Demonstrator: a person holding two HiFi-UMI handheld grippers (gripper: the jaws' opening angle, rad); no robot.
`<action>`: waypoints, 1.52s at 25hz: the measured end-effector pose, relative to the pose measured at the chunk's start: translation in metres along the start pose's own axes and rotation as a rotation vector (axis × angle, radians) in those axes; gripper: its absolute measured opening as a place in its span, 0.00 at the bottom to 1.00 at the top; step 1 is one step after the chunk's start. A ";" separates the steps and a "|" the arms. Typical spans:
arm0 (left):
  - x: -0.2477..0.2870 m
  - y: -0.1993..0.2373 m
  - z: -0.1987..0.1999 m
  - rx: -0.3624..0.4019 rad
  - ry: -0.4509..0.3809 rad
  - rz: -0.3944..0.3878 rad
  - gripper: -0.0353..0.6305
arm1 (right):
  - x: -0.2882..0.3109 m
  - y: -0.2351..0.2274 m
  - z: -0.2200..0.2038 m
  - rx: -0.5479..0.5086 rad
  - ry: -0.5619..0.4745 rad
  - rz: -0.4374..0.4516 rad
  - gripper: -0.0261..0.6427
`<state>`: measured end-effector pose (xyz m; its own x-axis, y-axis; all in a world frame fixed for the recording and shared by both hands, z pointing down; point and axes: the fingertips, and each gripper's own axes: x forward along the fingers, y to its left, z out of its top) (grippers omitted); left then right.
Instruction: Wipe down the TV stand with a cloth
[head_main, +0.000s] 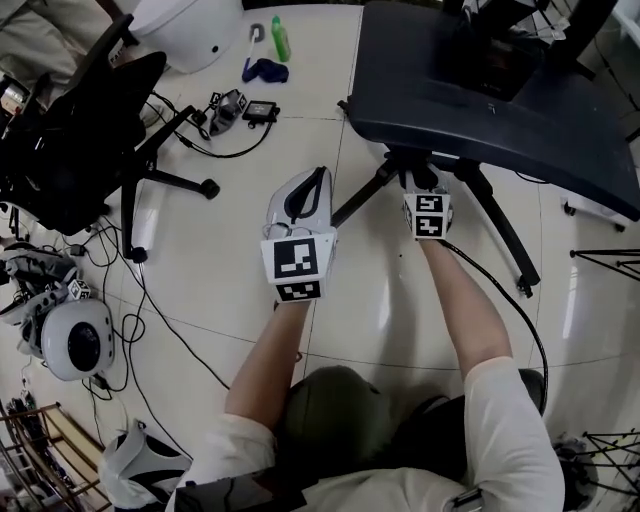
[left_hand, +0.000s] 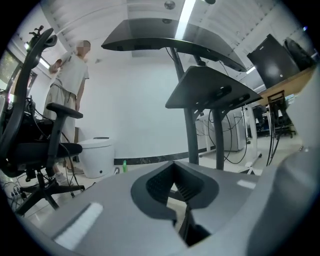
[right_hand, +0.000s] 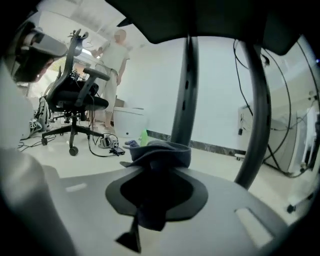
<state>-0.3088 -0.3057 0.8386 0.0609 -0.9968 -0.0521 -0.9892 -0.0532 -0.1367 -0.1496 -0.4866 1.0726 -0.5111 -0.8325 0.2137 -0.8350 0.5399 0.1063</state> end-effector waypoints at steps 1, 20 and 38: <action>0.001 -0.003 0.001 0.003 -0.004 -0.014 0.27 | 0.004 -0.005 -0.011 0.020 0.013 -0.005 0.15; -0.094 0.065 0.016 -0.001 -0.042 0.160 0.29 | -0.140 0.279 0.045 0.059 -0.260 0.377 0.15; -0.035 -0.319 0.162 -0.055 -0.144 -0.422 0.29 | -0.427 -0.136 0.208 0.194 -0.453 -0.159 0.15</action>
<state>0.0260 -0.2442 0.7235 0.4748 -0.8687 -0.1409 -0.8791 -0.4605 -0.1232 0.1398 -0.2308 0.7654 -0.3755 -0.8962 -0.2365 -0.9102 0.4046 -0.0880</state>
